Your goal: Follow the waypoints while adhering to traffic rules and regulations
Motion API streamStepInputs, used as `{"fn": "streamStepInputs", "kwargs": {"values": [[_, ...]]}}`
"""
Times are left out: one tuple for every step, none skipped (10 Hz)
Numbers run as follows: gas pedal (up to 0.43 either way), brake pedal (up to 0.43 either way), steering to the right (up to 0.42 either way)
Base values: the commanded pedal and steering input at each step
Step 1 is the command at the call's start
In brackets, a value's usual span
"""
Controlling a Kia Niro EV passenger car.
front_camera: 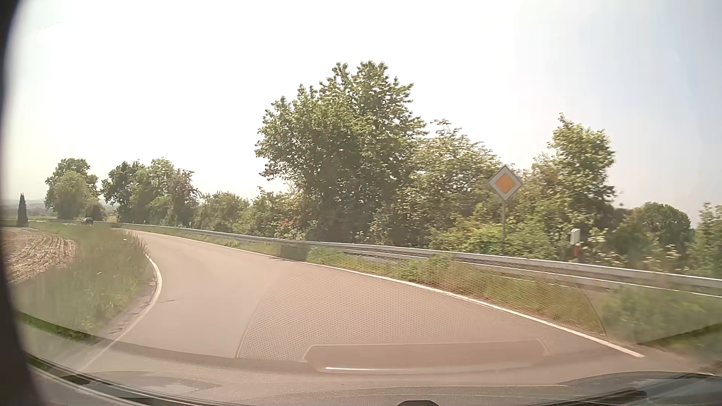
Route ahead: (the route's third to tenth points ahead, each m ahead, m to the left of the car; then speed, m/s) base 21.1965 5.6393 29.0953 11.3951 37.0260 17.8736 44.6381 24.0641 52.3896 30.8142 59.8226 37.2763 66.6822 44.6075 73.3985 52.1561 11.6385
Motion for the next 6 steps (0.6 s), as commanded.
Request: {"fn": "streamStepInputs", "kwargs": {"values": [[0.150,0.000,-0.140],[0.150,0.000,-0.139],[0.157,0.000,-0.138],[0.169,0.000,-0.136],[0.177,0.000,-0.134],[0.189,0.000,-0.130]]}}
